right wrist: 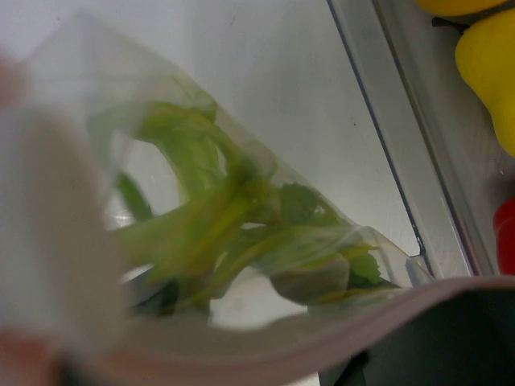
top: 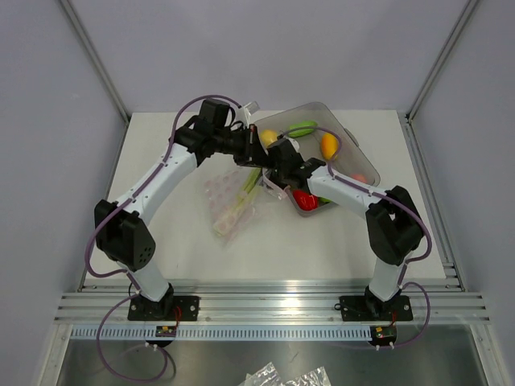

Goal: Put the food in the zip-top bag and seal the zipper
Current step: Adjust the fake vegetable in the zipper food storage bag.

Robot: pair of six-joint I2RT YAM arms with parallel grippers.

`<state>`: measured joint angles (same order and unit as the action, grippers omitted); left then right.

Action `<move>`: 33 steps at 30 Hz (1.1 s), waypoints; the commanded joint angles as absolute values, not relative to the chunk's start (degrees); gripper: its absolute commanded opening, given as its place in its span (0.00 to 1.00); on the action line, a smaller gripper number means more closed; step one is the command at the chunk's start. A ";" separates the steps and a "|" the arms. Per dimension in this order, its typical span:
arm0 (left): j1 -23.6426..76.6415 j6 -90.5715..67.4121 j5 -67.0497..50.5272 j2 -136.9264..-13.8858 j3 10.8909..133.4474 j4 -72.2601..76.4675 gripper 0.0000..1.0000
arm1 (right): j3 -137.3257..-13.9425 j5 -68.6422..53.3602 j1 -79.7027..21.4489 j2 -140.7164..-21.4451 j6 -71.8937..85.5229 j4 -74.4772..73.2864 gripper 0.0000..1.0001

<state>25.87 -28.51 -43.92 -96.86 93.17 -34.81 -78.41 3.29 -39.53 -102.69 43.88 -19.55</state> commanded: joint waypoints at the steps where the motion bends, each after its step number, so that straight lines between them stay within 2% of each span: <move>1: 26.72 -29.00 -49.83 -94.57 94.57 -32.61 0.00 | -80.59 6.32 -40.17 -104.41 44.30 -19.60 0.53; 2: 26.81 -29.09 -49.83 -94.31 94.48 -32.43 0.00 | -80.51 6.76 -40.08 -104.68 44.38 -19.51 0.60; 6: 26.72 -28.83 -49.83 -93.87 94.48 -32.78 0.00 | -78.23 6.15 -40.17 -104.59 45.26 -15.31 0.59; 8: 26.81 -28.65 -49.66 -93.69 94.22 -33.05 0.00 | -77.09 5.54 -40.08 -104.15 45.61 -12.40 0.55; 9: 26.72 -28.65 -49.66 -93.69 94.04 -33.05 0.00 | -76.91 5.45 -40.17 -104.06 46.05 -11.61 0.47; 10: 26.81 -28.57 -49.75 -93.52 93.96 -32.96 0.00 | -76.73 5.54 -40.08 -103.80 46.23 -10.04 0.44; 15: 26.72 -28.30 -49.66 -93.16 93.25 -33.13 0.00 | -74.27 4.48 -40.17 -103.36 47.11 -4.84 0.18; 17: 26.72 -27.86 -49.48 -93.08 93.25 -33.57 0.00 | -74.97 3.08 -40.08 -103.45 46.50 -5.45 0.02; 26: 25.67 -25.05 -48.87 -93.51 92.90 -35.95 0.00 | -80.68 -3.42 -39.99 -99.67 36.92 -14.67 0.00; 33: 24.08 -23.82 -49.39 -93.95 91.76 -36.21 0.00 | -82.35 -6.50 -39.11 -96.16 35.33 -20.56 0.00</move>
<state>24.91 -25.32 -47.20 -96.62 92.82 -36.69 -79.50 -3.90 -39.57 -100.40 37.89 -18.13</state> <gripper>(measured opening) 0.005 0.068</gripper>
